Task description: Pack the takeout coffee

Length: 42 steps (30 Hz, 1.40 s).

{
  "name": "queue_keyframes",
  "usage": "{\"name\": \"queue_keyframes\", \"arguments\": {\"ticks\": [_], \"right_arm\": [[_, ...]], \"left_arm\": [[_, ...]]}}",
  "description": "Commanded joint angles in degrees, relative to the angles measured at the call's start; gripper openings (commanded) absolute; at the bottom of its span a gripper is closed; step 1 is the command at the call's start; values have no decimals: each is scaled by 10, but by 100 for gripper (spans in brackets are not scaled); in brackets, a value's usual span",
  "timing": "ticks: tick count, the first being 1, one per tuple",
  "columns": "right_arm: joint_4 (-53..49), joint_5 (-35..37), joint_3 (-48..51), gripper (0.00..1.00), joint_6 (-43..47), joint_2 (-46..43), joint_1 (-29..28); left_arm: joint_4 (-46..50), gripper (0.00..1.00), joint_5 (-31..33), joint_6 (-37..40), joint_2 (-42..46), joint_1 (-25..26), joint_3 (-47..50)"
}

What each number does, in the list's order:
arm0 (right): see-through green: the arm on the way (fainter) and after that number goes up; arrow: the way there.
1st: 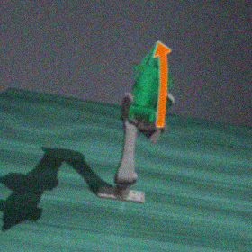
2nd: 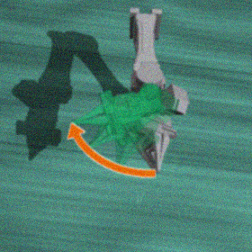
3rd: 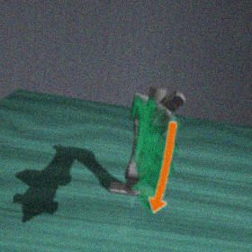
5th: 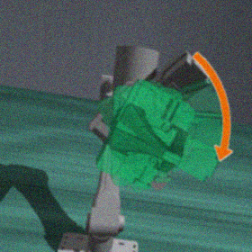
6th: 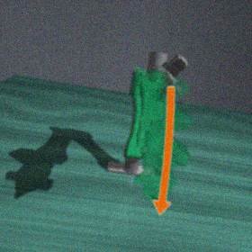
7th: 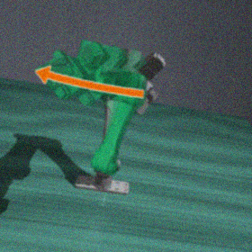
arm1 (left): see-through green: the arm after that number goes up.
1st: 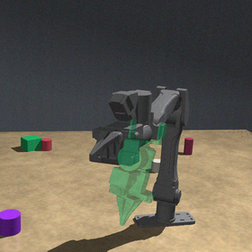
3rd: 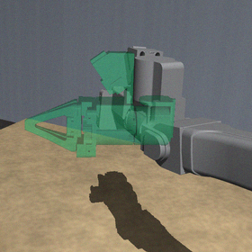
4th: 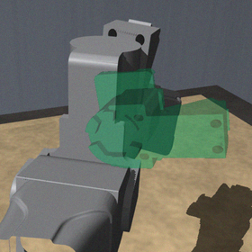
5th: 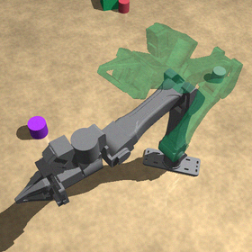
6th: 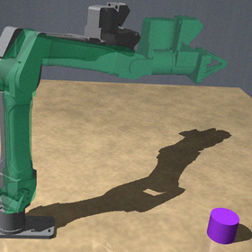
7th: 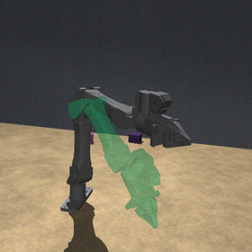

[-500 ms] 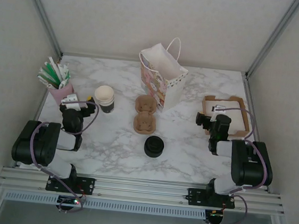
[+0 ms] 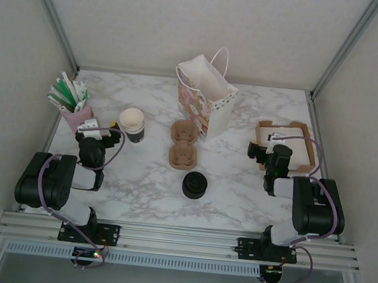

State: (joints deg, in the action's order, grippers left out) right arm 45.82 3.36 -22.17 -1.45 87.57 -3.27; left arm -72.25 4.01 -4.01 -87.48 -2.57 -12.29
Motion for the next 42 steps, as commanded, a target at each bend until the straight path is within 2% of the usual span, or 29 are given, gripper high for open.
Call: {"name": "queue_keyframes", "arguments": {"ticks": [1, 33, 35, 39, 42], "right_arm": [[13, 8, -6, 99, 3, 7, -3], [6, -2, -9, 99, 7, 4, -3], [-21, -14, -19, 99, 12, -7, -4], [-100, -12, -47, 99, 16, -63, -8], [-148, -10, -49, 99, 16, -119, -10]], "left_arm": [[-24, 100, -1, 5, -6, 0, -2], [-28, 99, -1, 5, -5, -1, -1], [-1, 100, 9, 1, 21, -1, -3], [-44, 99, 55, -14, 68, 0, 44], [39, 99, 81, -29, 122, 0, 28]]}}
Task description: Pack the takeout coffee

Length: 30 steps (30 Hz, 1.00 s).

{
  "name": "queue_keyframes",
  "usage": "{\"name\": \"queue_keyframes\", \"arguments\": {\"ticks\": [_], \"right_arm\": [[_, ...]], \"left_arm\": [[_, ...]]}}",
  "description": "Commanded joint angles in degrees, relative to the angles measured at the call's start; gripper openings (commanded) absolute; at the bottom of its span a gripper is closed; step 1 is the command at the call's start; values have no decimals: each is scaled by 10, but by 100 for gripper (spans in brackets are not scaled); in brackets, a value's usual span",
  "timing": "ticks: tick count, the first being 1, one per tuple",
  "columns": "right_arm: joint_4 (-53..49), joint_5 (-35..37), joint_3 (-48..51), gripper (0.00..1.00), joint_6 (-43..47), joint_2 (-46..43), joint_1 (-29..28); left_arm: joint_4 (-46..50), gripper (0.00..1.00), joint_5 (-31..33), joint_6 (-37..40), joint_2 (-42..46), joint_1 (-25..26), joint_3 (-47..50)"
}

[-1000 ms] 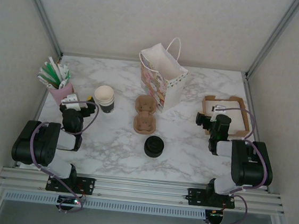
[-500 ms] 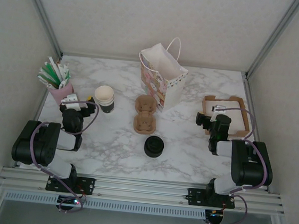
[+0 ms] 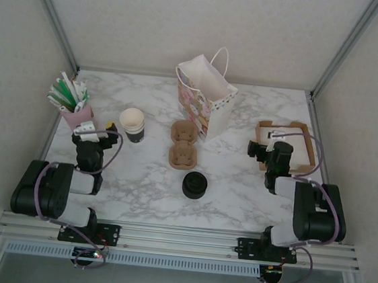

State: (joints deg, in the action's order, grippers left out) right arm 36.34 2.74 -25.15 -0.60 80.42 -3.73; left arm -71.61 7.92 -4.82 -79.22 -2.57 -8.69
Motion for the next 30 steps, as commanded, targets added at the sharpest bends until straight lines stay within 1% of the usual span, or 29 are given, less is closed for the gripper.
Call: {"name": "queue_keyframes", "arguments": {"ticks": [1, 5, 9, 11, 13, 15, 17, 18, 21, 22, 23, 25, 28, 30], "right_arm": [[-84, -1, -25, 99, 5, -70, -7], [-178, 3, -36, 99, -19, -167, -15], [-314, 8, -75, 99, -99, -266, -18], [-396, -1, -108, 99, -136, -303, -18], [-492, -12, -152, 99, -160, -333, -18], [-581, -30, -195, 99, -185, -352, -18], [-630, -71, -217, 99, -185, -367, -18], [-646, -83, -221, 99, -194, -373, -17], [-683, -129, -231, 99, -226, -375, -18], [-690, -141, -230, 99, -239, -374, -18], [-696, -152, -231, 99, -247, -372, -17], [-710, -181, -240, 99, -259, -363, -17], [-719, -221, -244, 99, -274, -347, -17], [-711, -235, -239, 99, -283, -344, -17]], "left_arm": [[60, 99, 40, -21, 58, 0, -12], [150, 99, 66, -42, 162, 3, -9], [275, 100, 83, -92, 289, 6, -22], [353, 99, 97, -128, 349, 7, -42], [446, 99, 113, -184, 404, 7, -69], [525, 99, 109, -238, 447, 8, -96], [608, 99, 98, -295, 476, 9, -126], [639, 100, 82, -322, 485, 8, -139], [680, 99, -21, -359, 490, 8, -176], [688, 99, -66, -358, 485, 8, -187], [691, 99, -94, -360, 478, 8, -193], [694, 99, -137, -367, 459, 8, -206], [723, 100, -148, -410, 420, 6, -218], [719, 100, -187, -402, 384, 1, -232]]}}
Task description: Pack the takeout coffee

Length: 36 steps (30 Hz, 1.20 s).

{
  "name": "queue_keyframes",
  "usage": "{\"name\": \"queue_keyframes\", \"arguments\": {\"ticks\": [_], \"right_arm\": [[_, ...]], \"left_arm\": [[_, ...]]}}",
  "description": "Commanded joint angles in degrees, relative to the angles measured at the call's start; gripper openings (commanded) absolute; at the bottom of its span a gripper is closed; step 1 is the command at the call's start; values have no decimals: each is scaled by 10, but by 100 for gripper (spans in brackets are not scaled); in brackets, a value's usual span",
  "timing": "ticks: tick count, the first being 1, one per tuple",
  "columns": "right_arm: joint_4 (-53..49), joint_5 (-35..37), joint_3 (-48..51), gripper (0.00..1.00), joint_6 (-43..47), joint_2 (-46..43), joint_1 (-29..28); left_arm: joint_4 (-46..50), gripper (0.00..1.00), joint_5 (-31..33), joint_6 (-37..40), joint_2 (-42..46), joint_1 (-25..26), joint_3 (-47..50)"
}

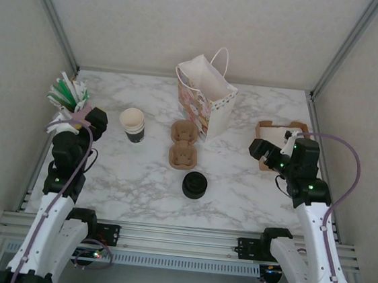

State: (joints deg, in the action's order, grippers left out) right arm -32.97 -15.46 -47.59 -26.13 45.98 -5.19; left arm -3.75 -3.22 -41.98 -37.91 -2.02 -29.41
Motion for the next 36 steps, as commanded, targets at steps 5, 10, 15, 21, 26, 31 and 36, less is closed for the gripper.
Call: {"name": "queue_keyframes", "arguments": {"ticks": [5, 10, 15, 21, 26, 31, 36], "right_arm": [[39, -133, 21, 99, -41, -7, -3], [76, -167, 46, 98, -40, -1, -31], [64, -115, 19, 90, -7, 42, -131], [25, -21, -24, 78, 34, 95, -244], [18, 12, -31, 76, 43, 127, -290], [20, 12, -29, 75, 44, 137, -301], [12, 13, -30, 74, 49, 138, -304]], "left_arm": [[130, 100, -116, 21, -163, -4, -119], [193, 98, -109, 65, -252, 0, -184], [266, 81, -58, 105, -323, 25, -263], [344, 62, -26, 142, -395, 47, -338], [377, 55, -11, 158, -408, 55, -366], [383, 48, -25, 168, -427, 57, -376], [387, 40, -29, 172, -449, 62, -387]]}}
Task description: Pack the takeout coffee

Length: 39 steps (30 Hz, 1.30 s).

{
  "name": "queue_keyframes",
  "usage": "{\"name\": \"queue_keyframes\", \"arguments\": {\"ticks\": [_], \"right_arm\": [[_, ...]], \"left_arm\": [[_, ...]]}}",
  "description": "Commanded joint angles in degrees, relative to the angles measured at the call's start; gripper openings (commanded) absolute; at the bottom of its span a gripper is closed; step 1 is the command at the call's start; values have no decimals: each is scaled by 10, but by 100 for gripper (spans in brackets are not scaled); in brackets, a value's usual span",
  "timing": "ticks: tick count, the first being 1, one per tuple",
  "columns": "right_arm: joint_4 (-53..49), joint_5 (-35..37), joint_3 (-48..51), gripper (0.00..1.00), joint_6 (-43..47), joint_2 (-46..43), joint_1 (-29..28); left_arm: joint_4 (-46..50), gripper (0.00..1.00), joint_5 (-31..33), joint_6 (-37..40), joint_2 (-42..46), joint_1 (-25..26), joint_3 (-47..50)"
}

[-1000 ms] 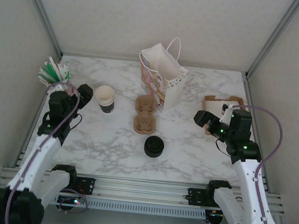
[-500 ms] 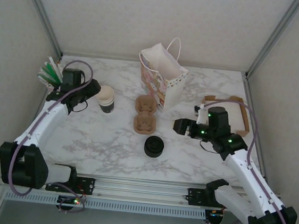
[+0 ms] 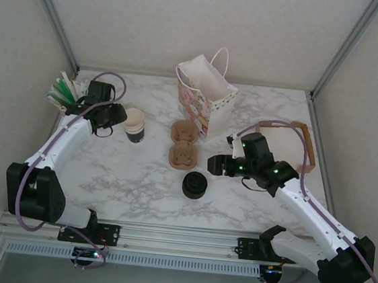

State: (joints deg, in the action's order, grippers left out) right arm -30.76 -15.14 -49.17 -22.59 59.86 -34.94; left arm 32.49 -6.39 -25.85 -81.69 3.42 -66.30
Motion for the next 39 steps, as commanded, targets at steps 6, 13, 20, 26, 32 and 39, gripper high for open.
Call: {"name": "queue_keyframes", "arguments": {"ticks": [6, 13, 20, 26, 32, 39], "right_arm": [[-11, 13, -10, 74, 10, -5, -8], [-7, 11, 1, 74, 0, -12, -8], [-12, 10, -4, 74, -1, -15, -8], [-10, 2, -14, 74, -7, -9, -11], [-4, -9, -40, 75, -24, 14, -23], [61, -66, -52, 74, -96, 70, -23]], "left_arm": [[38, 36, 11, 22, -42, 25, -40], [46, 18, 29, 27, -64, 39, -49], [55, 2, 35, 26, -56, 48, -58], [62, 0, 8, 19, -32, 57, -54], [80, 0, -13, 9, 2, 75, -40], [110, 0, -24, -3, 47, 89, -23]]}}
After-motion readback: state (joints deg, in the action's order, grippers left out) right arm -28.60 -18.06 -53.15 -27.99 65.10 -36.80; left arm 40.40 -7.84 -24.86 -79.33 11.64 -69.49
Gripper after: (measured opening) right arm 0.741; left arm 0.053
